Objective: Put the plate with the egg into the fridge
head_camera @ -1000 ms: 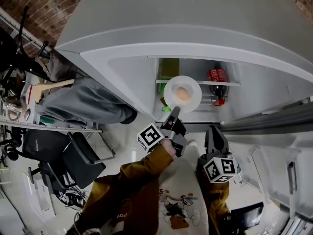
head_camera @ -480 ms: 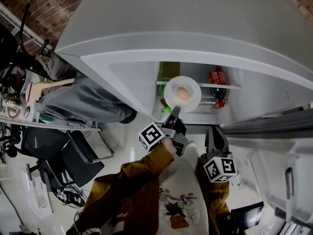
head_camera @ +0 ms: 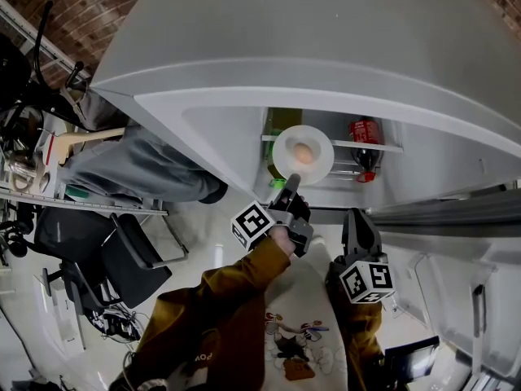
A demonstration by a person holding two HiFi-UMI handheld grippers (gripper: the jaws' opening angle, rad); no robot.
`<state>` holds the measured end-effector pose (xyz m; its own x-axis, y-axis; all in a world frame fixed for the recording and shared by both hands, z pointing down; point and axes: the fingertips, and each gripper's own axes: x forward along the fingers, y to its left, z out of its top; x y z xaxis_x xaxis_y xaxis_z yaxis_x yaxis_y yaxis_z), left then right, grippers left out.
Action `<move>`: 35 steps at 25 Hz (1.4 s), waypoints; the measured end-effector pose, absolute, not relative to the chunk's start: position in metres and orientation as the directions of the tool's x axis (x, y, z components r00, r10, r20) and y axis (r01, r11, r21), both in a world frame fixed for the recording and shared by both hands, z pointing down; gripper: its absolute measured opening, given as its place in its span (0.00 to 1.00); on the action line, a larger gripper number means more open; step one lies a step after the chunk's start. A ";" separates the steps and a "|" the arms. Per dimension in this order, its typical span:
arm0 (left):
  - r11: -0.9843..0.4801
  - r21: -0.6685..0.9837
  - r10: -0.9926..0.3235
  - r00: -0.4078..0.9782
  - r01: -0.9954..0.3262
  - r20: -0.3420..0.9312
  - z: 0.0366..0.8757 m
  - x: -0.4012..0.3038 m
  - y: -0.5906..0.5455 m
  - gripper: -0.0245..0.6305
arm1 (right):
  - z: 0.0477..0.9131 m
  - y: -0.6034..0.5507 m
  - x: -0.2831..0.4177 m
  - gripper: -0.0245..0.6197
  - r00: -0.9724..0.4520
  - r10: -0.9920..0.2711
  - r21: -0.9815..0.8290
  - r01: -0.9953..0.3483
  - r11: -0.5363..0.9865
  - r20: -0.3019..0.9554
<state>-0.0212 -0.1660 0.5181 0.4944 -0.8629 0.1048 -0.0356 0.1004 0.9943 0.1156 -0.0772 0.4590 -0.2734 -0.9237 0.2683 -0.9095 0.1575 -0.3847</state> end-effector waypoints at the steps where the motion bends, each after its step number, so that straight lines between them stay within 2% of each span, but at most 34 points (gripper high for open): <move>1: 0.102 0.994 -0.865 0.491 -0.033 0.105 0.519 -0.021 -0.167 0.07 | 0.459 -0.078 0.116 0.05 -0.274 -0.924 -0.384 -0.910 0.158 0.268; 35: 0.111 0.993 -0.924 0.364 -0.037 0.116 0.523 -0.022 -0.193 0.07 | 0.458 -0.088 0.117 0.05 -0.341 -0.903 -0.366 -0.901 0.234 0.261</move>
